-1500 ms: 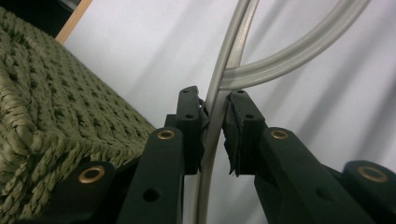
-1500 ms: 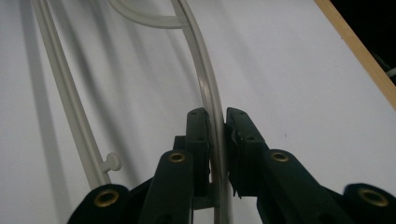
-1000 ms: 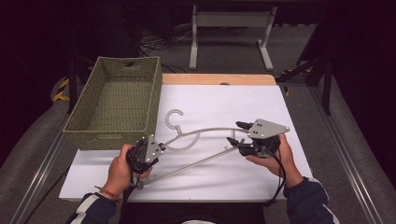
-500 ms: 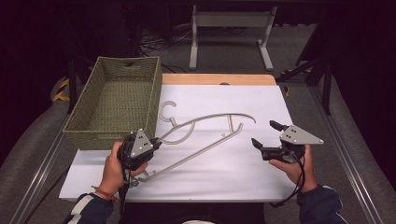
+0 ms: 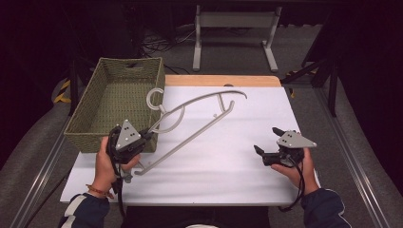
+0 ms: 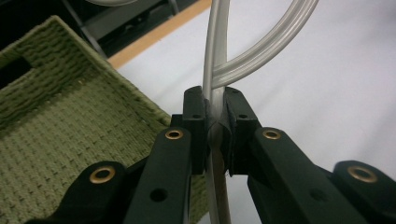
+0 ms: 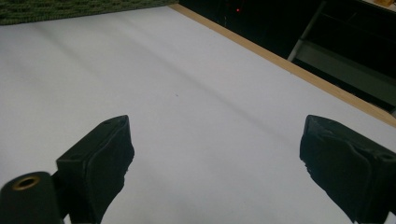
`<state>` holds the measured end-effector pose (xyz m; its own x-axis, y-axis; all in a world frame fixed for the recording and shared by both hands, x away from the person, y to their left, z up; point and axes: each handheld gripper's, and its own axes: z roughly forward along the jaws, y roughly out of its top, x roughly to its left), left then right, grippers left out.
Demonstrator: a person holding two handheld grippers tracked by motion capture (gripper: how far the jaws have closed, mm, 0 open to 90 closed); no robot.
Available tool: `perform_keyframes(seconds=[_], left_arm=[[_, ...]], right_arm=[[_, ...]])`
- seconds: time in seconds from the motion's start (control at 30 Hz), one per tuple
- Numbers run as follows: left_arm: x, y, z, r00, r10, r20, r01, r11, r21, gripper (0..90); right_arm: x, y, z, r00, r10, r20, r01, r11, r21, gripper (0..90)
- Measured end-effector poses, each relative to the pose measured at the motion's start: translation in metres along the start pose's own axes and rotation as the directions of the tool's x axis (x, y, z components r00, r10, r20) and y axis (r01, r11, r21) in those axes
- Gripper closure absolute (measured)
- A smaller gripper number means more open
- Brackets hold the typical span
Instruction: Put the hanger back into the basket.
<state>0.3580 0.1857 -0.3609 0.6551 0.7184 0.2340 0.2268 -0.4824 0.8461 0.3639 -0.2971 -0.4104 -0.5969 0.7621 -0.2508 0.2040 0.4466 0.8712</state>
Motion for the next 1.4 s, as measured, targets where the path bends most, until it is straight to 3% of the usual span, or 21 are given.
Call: perform_keyframes(seconds=[0.2, 0.47, 0.67, 0.8, 0.97, 1.0, 1.03, 1.2, 1.37, 1.4], left_arm=[[0.014, 0.003, -0.005, 0.9972, -0.074, 0.011, 0.074, 0.9962, -0.047, 82.0], [0.024, 0.009, -0.015, 0.9941, -0.107, -0.02, 0.105, 0.9911, -0.081, 82.0], [0.039, 0.01, -0.024, 0.9879, -0.147, -0.051, 0.14, 0.9837, -0.113, 81.9], [0.051, 0.01, -0.025, 0.9832, -0.175, -0.052, 0.169, 0.9798, -0.107, 81.9], [0.066, 0.012, -0.023, 0.9814, -0.181, -0.066, 0.172, 0.9779, -0.119, 81.9], [0.069, 0.013, -0.023, 0.9793, -0.191, -0.066, 0.182, 0.9747, -0.13, 81.9], [0.072, 0.014, -0.024, 0.977, -0.203, -0.065, 0.193, 0.9713, -0.14, 81.9], [0.083, 0.02, -0.03, 0.9746, -0.203, -0.095, 0.187, 0.9698, -0.157, 81.9], [0.102, 0.027, -0.037, 0.9666, -0.221, -0.129, 0.197, 0.9641, -0.178, 81.9], [0.106, 0.028, -0.037, 0.9663, -0.218, -0.136, 0.194, 0.966, -0.171, 81.9]], right_arm=[[0.003, -0.001, 0.003, 0.9998, -0.015, -0.013, 0.015, 0.9998, 0.011, 10.1], [0.006, -0.001, 0.004, 0.9994, -0.034, -0.003, 0.034, 0.9993, 0.014, 10.0], [0.014, -0.005, 0.008, 0.9992, -0.03, 0.026, 0.031, 0.9986, -0.043, 9.7], [0.026, -0.006, 0.012, 0.9994, -0.025, 0.024, 0.027, 0.9966, -0.078, 10.4], [0.032, -0.004, 0.012, 0.9979, -0.063, 0.013, 0.064, 0.9957, -0.068, 10.8], [0.033, -0.004, 0.013, 0.9976, -0.068, 0.014, 0.069, 0.9956, -0.064, 10.9], [0.033, -0.004, 0.013, 0.9975, -0.069, 0.011, 0.07, 0.9956, -0.062, 11.0], [0.032, -0.004, 0.013, 0.9971, -0.076, 0.009, 0.076, 0.9955, -0.057, 11.1], [0.032, -0.004, 0.013, 0.997, -0.078, 0.006, 0.078, 0.9955, -0.053, 11.3], [0.032, -0.004, 0.013, 0.9969, -0.079, 0.005, 0.079, 0.9956, -0.051, 11.3]])
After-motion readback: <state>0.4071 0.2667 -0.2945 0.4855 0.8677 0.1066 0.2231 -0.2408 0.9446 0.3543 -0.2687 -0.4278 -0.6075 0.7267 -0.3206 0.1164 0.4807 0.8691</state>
